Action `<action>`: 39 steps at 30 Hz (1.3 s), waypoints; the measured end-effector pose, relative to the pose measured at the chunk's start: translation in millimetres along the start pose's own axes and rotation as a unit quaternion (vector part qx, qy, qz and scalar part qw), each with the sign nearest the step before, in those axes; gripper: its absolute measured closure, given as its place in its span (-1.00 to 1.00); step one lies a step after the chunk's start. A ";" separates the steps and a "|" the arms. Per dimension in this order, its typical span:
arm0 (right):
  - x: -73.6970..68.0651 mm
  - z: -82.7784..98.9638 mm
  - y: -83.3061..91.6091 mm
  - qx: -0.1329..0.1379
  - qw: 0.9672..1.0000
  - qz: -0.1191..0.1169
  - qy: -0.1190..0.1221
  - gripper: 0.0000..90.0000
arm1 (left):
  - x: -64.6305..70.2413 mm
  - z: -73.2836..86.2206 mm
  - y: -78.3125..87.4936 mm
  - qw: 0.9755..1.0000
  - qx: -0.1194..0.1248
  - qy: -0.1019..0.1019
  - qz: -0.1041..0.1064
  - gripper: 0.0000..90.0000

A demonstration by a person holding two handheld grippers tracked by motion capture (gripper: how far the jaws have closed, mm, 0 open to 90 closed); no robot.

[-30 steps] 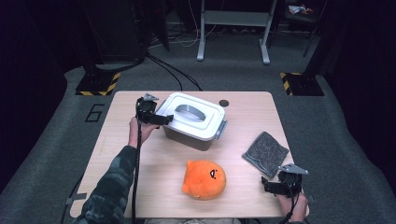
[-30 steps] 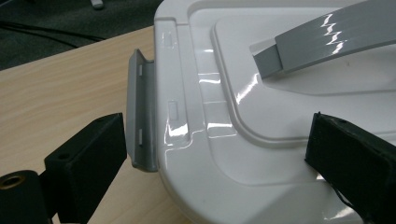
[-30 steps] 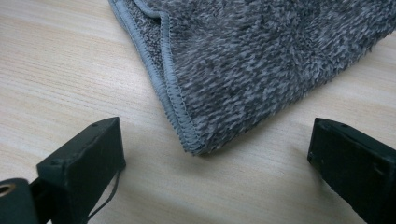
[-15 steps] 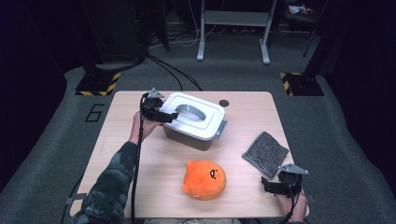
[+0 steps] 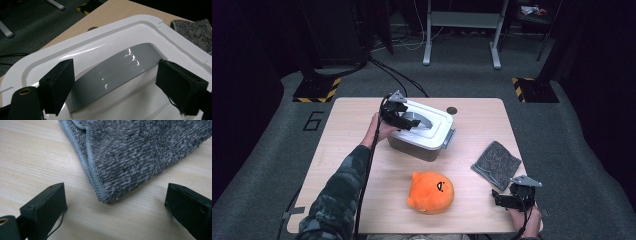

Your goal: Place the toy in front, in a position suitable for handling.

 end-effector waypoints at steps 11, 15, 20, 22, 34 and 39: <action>0.0 0.0 0.0 0.000 1.000 0.000 0.000 -0.94 | -1.7 2.5 3.7 1.000 -0.005 0.001 0.002 -0.61; 0.0 0.0 0.0 0.000 1.000 0.000 0.000 -0.94 | -4.2 5.0 5.2 1.000 -0.017 -0.004 -0.004 -0.61; -0.1 0.0 0.0 0.000 1.000 0.000 0.000 -0.94 | -12.0 14.5 5.2 1.000 -0.025 0.009 -0.017 -0.55; 0.0 0.0 0.0 0.000 1.000 0.000 0.000 -0.94 | -14.5 18.5 6.8 0.999 -0.017 0.020 -0.019 -0.54; 0.0 0.0 0.0 0.000 1.000 0.000 0.000 -0.94 | -20.6 25.6 16.8 0.999 0.008 0.028 -0.032 -0.30; 0.0 0.0 0.0 0.000 1.000 0.001 0.000 -0.94 | -19.0 21.8 10.9 0.998 0.003 0.007 -0.057 0.02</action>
Point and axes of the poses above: each handheld gripper's, and its own axes: y roughly backward along the jaws, z roughly out of its underside, x roughly to its right, the point moved 7 cm from there along -y, roughly forward along the jaws, and after that the axes turned 8 degrees about z, right-handed, at the moved point
